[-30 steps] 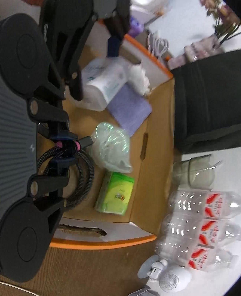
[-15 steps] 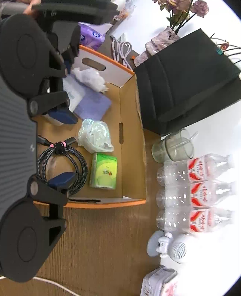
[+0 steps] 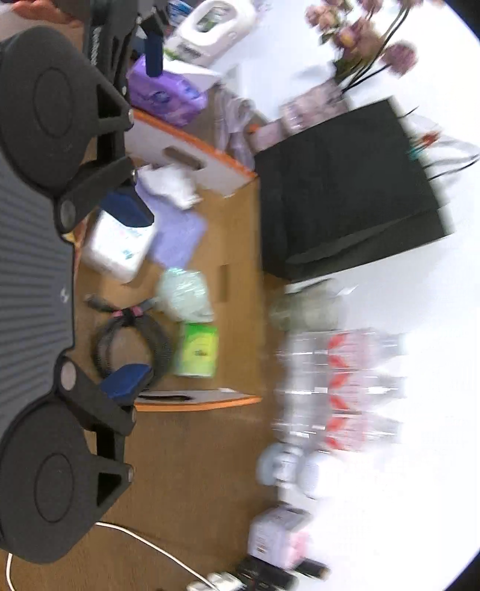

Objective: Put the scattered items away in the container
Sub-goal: 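Carry the tub and cable into the box and release both, then grasp the small clear packet with the right tool while the left tool grasps a small item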

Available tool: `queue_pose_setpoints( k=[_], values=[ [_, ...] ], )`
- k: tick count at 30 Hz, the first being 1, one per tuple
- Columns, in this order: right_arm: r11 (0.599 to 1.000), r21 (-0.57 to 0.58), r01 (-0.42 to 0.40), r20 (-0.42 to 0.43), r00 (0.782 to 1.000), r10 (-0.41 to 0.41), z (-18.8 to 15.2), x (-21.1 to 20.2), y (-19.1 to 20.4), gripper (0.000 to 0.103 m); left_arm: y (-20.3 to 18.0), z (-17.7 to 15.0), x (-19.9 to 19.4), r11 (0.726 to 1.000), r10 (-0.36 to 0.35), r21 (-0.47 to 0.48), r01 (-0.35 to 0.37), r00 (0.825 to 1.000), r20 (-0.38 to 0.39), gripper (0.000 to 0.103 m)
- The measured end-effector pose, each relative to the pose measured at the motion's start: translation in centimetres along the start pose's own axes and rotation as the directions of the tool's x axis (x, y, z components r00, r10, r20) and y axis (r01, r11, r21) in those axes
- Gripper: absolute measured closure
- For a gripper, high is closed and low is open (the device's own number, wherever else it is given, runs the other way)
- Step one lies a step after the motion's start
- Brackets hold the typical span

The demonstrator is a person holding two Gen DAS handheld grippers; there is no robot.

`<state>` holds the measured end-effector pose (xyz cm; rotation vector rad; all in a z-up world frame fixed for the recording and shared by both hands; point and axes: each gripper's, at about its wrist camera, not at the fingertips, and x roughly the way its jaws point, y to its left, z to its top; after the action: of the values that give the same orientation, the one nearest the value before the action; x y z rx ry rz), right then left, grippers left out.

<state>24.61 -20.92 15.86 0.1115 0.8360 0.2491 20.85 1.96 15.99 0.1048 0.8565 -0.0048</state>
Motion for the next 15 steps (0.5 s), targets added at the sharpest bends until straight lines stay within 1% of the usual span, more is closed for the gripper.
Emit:
queue_pose_setpoints(
  k=[1, 2, 3, 4, 5, 6, 7, 9, 10, 11, 13, 15],
  values=[
    [1.0, -0.011, 0.002, 0.092, 0.996, -0.001, -0.9, -0.9, 0.5, 0.021, 0.1, -1.3, -1.1, 0.999, 0.036, -0.029, -0.033, 0.992, 0.122, 0.001],
    [1.0, -0.028, 0.009, 0.206, 0.978, -0.003, -2.3, -1.9, 1.0, 0.015, 0.2, -2.6, -2.0, 0.997, 0.054, -0.06, -0.041, 0.972, 0.23, 0.0],
    [0.999, -0.044, 0.019, 0.307, 0.952, -0.004, -3.7, -2.6, 1.4, 0.009, 0.3, -4.1, -3.0, 0.996, 0.053, -0.084, -0.027, 0.942, 0.331, 0.0],
    [0.998, -0.058, 0.032, 0.369, 0.929, -0.008, -5.0, -2.9, 1.7, 0.008, 0.4, -5.0, -3.5, 0.996, 0.038, -0.093, -0.004, 0.928, 0.372, 0.0],
    [0.996, -0.069, 0.047, 0.397, 0.918, -0.016, -6.1, -2.8, 1.9, 0.008, 0.4, -5.8, -3.8, 0.995, 0.023, -0.101, 0.017, 0.923, 0.384, 0.0],
    [0.996, -0.076, 0.055, 0.394, 0.919, -0.02, -6.8, -2.5, 2.1, 0.008, 0.4, -6.3, -3.9, 0.994, 0.013, -0.108, 0.032, 0.921, 0.39, 0.0],
    [0.996, -0.082, 0.045, 0.386, 0.922, -0.01, -7.3, -2.2, 2.2, 0.008, 0.2, -6.6, -4.0, 0.993, 0.007, -0.107, 0.039, 0.918, 0.395, 0.0],
    [0.994, -0.102, 0.032, 0.366, 0.931, 0.008, -7.8, -2.1, 2.5, 0.008, -0.2, -6.9, -4.0, 0.995, -0.001, -0.087, 0.039, 0.915, 0.404, 0.0],
    [0.994, -0.104, 0.041, 0.368, 0.93, 0.0, -8.0, -2.2, 2.6, 0.008, -0.4, -7.0, -4.1, 0.996, 0.003, -0.081, 0.033, 0.911, 0.412, 0.0],
    [0.993, -0.105, 0.052, 0.379, 0.925, -0.008, -8.3, -2.5, 2.7, 0.008, -0.5, -7.2, -4.3, 0.996, 0.013, -0.081, 0.024, 0.904, 0.428, 0.0],
    [0.992, -0.101, 0.072, 0.382, 0.924, -0.029, -8.9, -3.1, 3.0, 0.008, -0.7, -8.4, -5.1, 0.996, 0.032, -0.087, 0.01, 0.885, 0.464, 0.0],
    [0.991, -0.089, 0.097, 0.383, 0.922, -0.056, -10.5, -4.3, 3.3, 0.008, -1.1, -11.0, -6.3, 0.995, 0.055, -0.095, -0.008, 0.863, 0.503, 0.0]
  ],
)
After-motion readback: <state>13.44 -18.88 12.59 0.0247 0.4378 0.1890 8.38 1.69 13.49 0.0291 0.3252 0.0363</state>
